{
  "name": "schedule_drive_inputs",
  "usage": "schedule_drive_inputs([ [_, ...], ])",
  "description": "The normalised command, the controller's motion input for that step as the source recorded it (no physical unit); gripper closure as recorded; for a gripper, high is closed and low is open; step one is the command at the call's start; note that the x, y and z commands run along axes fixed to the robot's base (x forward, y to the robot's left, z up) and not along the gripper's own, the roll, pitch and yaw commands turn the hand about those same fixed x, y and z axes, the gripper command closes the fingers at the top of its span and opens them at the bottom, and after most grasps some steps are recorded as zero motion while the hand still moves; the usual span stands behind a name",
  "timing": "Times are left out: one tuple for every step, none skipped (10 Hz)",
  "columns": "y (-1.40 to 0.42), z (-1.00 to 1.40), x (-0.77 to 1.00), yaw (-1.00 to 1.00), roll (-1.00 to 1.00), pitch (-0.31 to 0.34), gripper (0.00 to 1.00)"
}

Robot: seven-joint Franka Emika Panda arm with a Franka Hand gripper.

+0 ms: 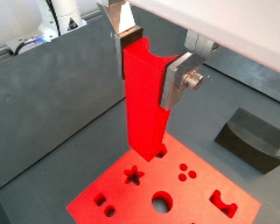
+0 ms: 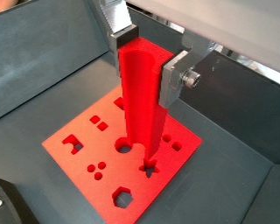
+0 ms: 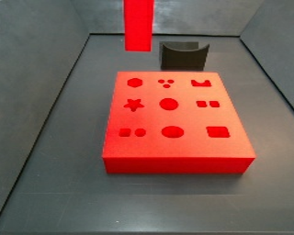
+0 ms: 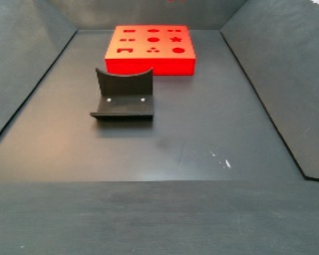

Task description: Insert the arch object.

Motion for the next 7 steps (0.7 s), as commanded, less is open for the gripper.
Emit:
schedule_drive_inputs([
  [0.06,-0.28,0.00,0.00,0.00,-0.070,1.00],
  [0.13,-0.19,0.81,-0.07,0.04,-0.116,1.00],
  [0.20,-0.05,1.00,-0.06,0.01,-0.187,1.00],
  [0.23,0.00,1.00,-0.04,0.00,-0.217,1.00],
  [0.25,0.00,1.00,-0.02,0.00,-0.240,1.00],
  [0.26,0.00,1.00,0.00,0.03,-0.249,1.00],
  [0.25,-0.05,0.95,0.00,0.11,-0.214,1.00],
])
